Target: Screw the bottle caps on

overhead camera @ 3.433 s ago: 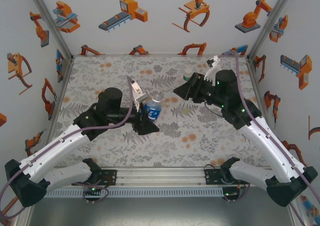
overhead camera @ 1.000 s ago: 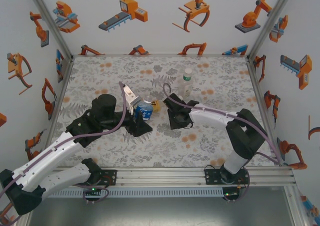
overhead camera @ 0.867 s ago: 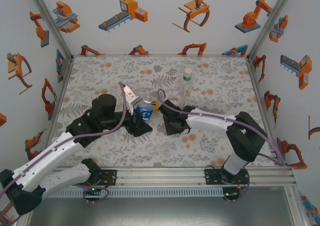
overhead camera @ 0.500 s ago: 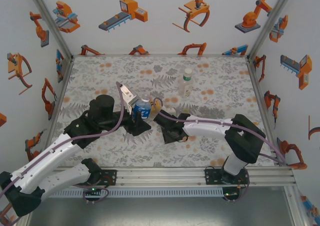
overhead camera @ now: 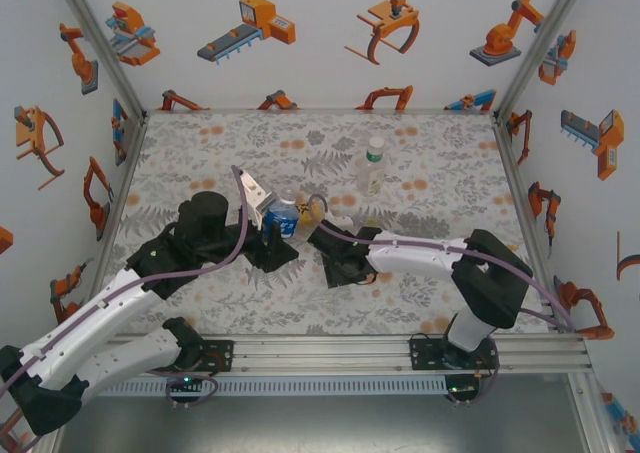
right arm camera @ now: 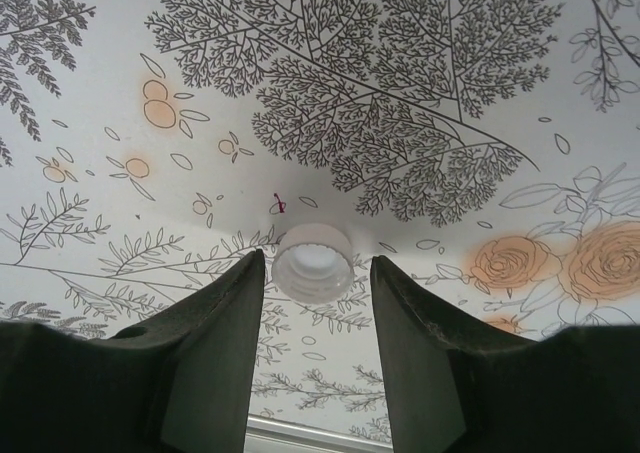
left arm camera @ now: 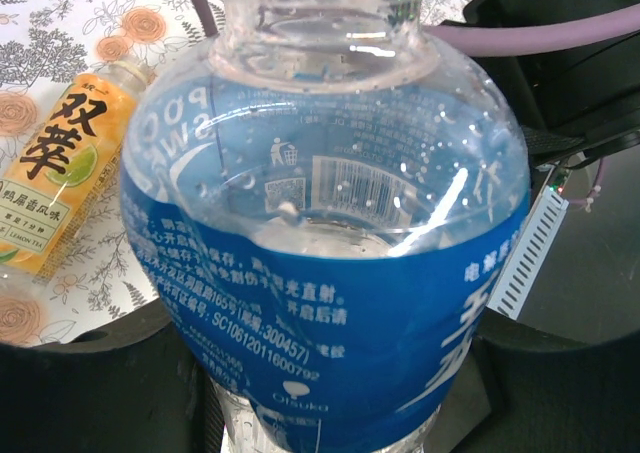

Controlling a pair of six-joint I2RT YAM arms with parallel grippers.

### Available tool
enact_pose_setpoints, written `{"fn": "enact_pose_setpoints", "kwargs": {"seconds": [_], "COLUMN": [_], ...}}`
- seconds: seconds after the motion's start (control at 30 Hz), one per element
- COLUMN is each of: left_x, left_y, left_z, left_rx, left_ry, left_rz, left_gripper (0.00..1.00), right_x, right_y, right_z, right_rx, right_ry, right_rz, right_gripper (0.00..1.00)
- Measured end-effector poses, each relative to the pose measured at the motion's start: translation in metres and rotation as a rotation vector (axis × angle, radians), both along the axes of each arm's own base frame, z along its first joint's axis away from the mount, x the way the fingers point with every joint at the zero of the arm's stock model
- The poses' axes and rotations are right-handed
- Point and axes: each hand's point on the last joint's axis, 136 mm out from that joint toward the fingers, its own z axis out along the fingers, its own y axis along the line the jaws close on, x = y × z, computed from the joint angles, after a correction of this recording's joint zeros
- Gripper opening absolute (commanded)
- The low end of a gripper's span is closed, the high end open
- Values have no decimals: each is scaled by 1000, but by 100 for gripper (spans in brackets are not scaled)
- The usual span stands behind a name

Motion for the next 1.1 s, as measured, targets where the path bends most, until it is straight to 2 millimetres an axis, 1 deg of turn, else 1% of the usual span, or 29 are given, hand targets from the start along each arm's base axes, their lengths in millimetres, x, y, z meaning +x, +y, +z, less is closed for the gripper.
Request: {"fn": "enact_pose_setpoints", "kwargs": {"seconds": [0.17,0.37,1.1], "left_x": [2,1,2], "left_y": [2,6,8], "left_z": [0,4,3], "left_rx": [4,-1,5], "left_ry": [-8,-19,-18], "left_rz": [15,25,36], "left_gripper": [0,0,0], "right_x": [1,-1,-2], "right_y": [1,6,8], "right_z": [7,8,7], "right_rx": [12,21,26], "right_ry": [-12,-14,-12], "right_rz": [-8,-1,-7], "right_gripper": [45,42,44]}}
